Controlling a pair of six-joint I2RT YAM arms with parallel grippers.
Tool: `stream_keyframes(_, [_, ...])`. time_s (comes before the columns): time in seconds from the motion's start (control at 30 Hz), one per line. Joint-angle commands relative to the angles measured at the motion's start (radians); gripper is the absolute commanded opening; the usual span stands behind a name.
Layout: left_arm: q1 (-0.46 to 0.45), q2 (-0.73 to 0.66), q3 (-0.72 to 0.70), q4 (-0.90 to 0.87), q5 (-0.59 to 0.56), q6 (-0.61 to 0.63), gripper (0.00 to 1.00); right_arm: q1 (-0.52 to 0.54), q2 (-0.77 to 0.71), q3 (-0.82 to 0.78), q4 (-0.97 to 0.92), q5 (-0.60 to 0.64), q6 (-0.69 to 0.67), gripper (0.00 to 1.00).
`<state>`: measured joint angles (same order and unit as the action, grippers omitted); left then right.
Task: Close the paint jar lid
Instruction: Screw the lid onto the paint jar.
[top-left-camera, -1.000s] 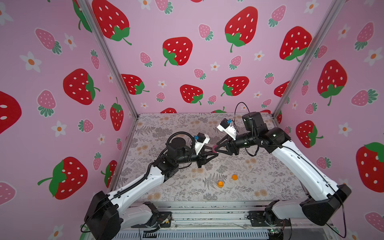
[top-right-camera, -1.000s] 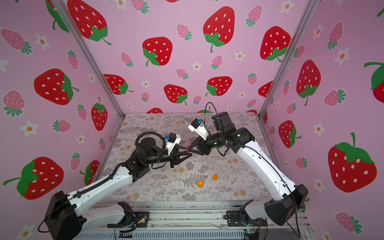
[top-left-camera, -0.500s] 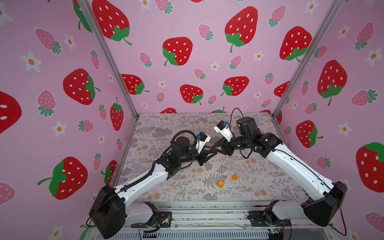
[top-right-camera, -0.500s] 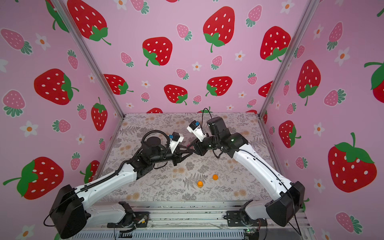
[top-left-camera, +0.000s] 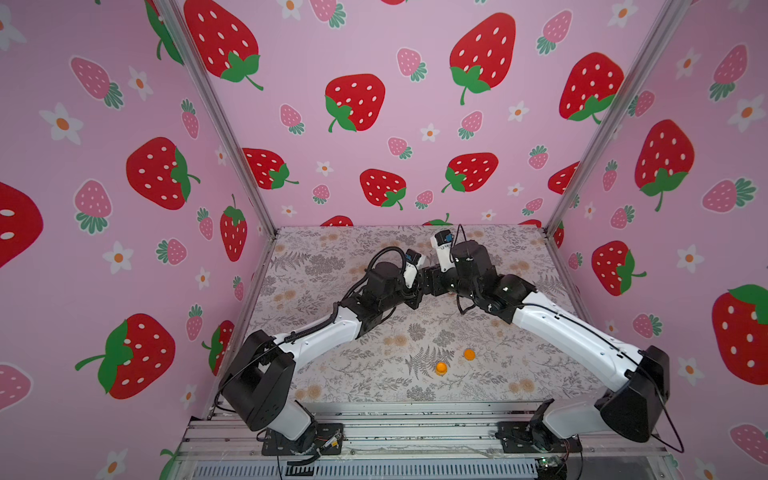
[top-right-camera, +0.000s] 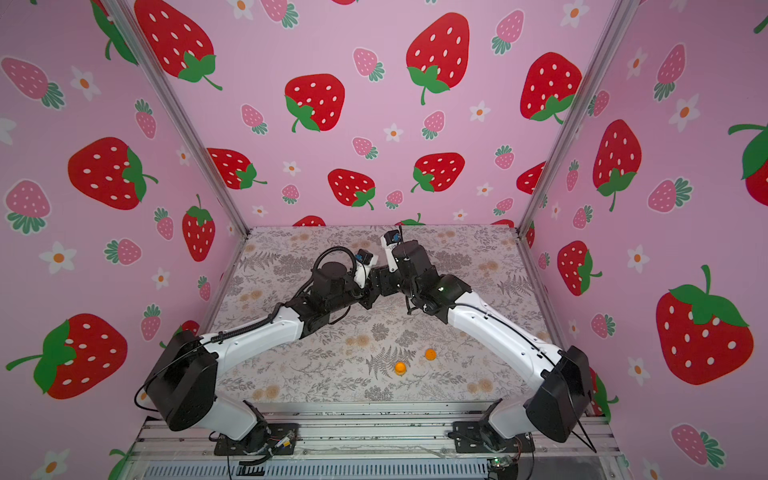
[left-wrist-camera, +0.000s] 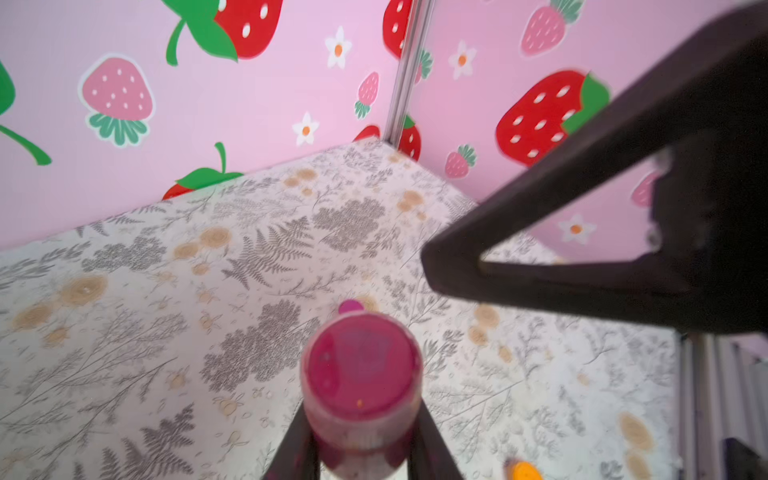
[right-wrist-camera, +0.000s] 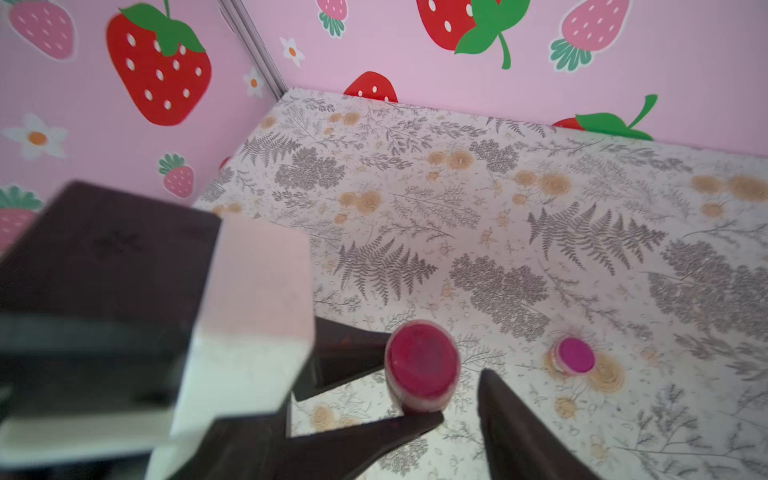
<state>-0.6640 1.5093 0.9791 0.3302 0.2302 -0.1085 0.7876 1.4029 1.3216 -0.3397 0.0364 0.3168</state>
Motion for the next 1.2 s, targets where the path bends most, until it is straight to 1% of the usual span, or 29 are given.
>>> stream_keyframes(0.0, [0.024, -0.099, -0.037, 0.104, 0.212, -0.034, 0.18, -0.022, -0.082, 0.056, -0.154, -0.242, -0.108, 0.87])
stream_keyframes(0.1, [0.045, -0.173, -0.086, 0.086, 0.412, -0.043, 0.19, -0.113, -0.120, 0.116, -0.298, -0.417, -0.218, 0.89])
stream_keyframes(0.13, [0.045, -0.195, -0.093, 0.064, 0.455, -0.041, 0.19, -0.141, -0.127, 0.136, -0.339, -0.468, -0.253, 0.89])
stream_keyframes(0.2, [0.046, -0.234, -0.102, 0.032, 0.523, -0.042, 0.19, -0.177, -0.130, 0.169, -0.402, -0.547, -0.324, 0.89])
stream_keyframes(0.33, [0.045, -0.281, -0.116, 0.011, 0.583, -0.052, 0.19, -0.200, -0.084, 0.242, -0.501, -0.620, -0.443, 0.85])
stream_keyframes(0.37, [0.044, -0.285, -0.115, 0.007, 0.588, -0.053, 0.19, -0.200, -0.064, 0.261, -0.523, -0.638, -0.460, 0.83])
stream_keyframes(0.43, [0.044, -0.287, -0.114, 0.000, 0.593, -0.051, 0.19, -0.200, -0.023, 0.296, -0.553, -0.666, -0.482, 0.77])
stream_keyframes(0.5, [0.044, -0.283, -0.110, 0.001, 0.595, -0.053, 0.19, -0.200, -0.005, 0.302, -0.543, -0.678, -0.481, 0.72])
stream_keyframes(0.57, [0.043, -0.277, -0.108, 0.003, 0.594, -0.053, 0.19, -0.197, -0.001, 0.290, -0.519, -0.698, -0.474, 0.70])
stream_keyframes(0.8, [0.043, -0.275, -0.105, 0.000, 0.583, -0.048, 0.19, -0.186, -0.002, 0.249, -0.488, -0.717, -0.461, 0.60])
stream_keyframes(1.17, [0.043, -0.269, -0.095, -0.012, 0.576, -0.040, 0.19, -0.170, -0.016, 0.195, -0.449, -0.747, -0.441, 0.59])
